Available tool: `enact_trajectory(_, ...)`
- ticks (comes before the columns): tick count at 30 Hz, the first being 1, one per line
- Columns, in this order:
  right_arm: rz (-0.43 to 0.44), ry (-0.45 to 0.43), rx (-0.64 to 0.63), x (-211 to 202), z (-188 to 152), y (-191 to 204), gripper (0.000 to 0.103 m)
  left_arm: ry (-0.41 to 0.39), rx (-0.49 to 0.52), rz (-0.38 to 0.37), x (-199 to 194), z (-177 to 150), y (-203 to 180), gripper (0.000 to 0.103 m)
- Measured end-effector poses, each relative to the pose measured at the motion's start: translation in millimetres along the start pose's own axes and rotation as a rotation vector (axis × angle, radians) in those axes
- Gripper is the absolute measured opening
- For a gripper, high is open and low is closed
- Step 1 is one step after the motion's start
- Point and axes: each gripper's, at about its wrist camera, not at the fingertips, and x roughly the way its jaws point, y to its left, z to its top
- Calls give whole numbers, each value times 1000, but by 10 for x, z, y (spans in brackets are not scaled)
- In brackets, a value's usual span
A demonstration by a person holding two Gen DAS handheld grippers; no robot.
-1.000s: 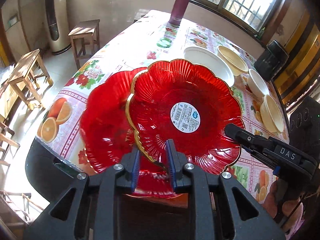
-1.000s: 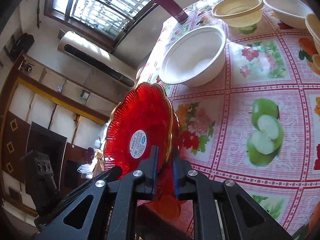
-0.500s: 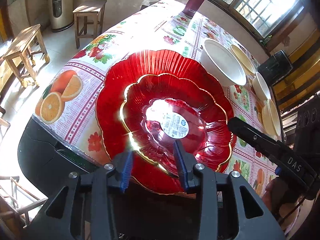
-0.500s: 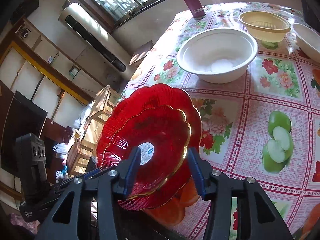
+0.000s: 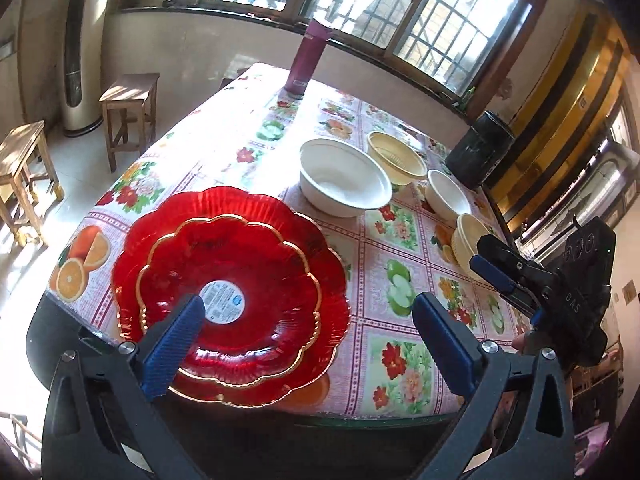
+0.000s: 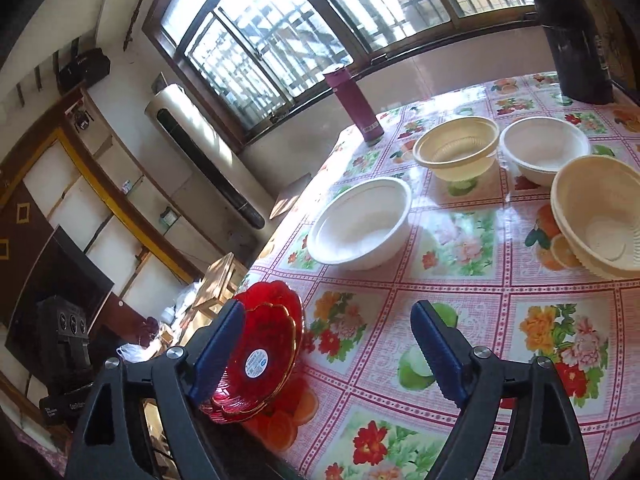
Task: Organize plates and bowls
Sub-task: 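Move both tools to the rim of the beige ribbed bowl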
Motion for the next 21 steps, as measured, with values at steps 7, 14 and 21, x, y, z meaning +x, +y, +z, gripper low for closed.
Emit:
enact_trajectory(7,-128,-151,-22,-517,-122,-499,93,-23,204,-44,415,-54,-885,103)
enact_trajectory(14,-242,-215,-3,-921,-194,-998,94,85,299,-86,918,-189,-1561,103)
enact_trajectory(21,-338,-258,58,-1242,-168,-1512,100,148,289,-76,1162,-302,-1718,103)
